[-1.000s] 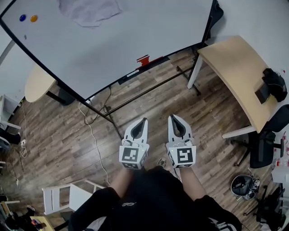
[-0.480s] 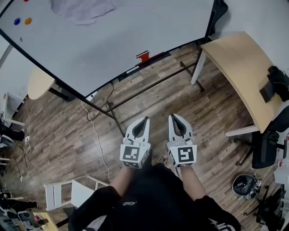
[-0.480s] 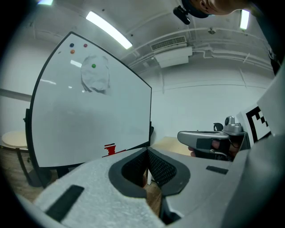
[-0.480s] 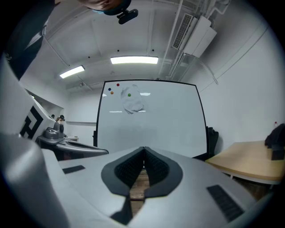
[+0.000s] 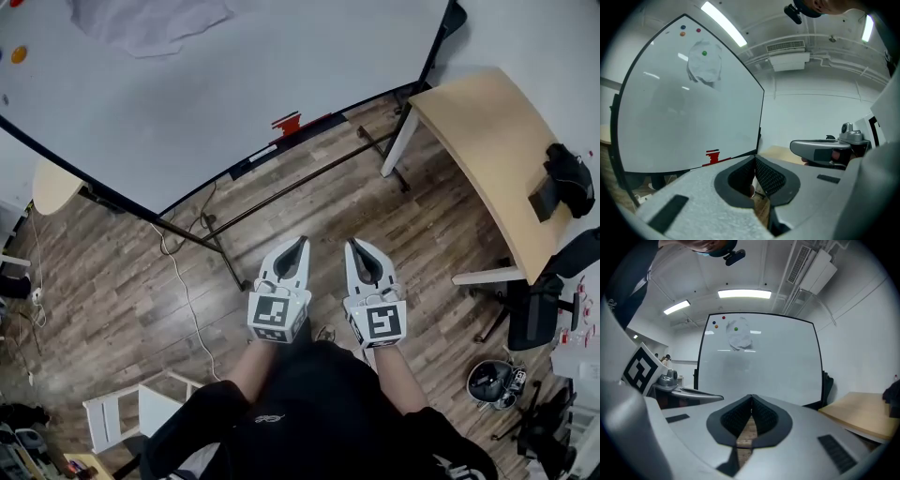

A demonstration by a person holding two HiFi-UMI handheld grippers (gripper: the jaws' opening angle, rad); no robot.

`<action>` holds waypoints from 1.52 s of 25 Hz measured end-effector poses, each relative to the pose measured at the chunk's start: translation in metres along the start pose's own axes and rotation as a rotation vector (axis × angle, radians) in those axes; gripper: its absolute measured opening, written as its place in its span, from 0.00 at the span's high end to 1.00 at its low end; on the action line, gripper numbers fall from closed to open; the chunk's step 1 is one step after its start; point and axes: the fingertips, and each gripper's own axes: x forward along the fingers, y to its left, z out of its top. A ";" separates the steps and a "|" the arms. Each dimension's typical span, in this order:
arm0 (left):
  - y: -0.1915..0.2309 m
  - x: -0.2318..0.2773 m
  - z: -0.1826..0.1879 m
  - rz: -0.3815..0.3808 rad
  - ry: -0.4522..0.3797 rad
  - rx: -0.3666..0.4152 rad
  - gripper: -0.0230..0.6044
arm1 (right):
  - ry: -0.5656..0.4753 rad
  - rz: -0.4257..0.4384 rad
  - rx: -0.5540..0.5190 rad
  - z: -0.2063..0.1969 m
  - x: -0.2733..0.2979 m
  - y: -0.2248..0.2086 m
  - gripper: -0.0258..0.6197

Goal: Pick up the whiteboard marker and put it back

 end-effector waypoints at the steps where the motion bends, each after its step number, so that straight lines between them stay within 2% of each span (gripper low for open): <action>1: 0.008 0.005 0.002 -0.003 -0.002 -0.002 0.96 | 0.002 0.006 -0.006 0.001 0.011 0.001 0.96; 12: 0.136 0.055 0.009 -0.015 0.053 -0.018 0.96 | 0.051 0.058 0.003 0.000 0.150 0.035 0.96; 16: 0.161 0.068 0.007 -0.048 0.091 -0.014 0.96 | 0.089 0.058 0.011 -0.008 0.178 0.042 0.96; 23: 0.176 0.102 -0.006 -0.041 0.149 -0.017 0.96 | 0.129 0.104 0.020 -0.021 0.210 0.030 0.96; 28: 0.179 0.136 -0.013 0.013 0.191 0.024 0.96 | 0.131 0.168 0.041 -0.033 0.234 -0.001 0.96; 34: 0.184 0.170 -0.019 0.129 0.292 0.112 0.96 | 0.107 0.278 0.031 -0.031 0.267 -0.041 0.96; 38: 0.197 0.189 -0.027 0.179 0.381 0.184 0.96 | 0.103 0.299 0.058 -0.040 0.282 -0.066 0.96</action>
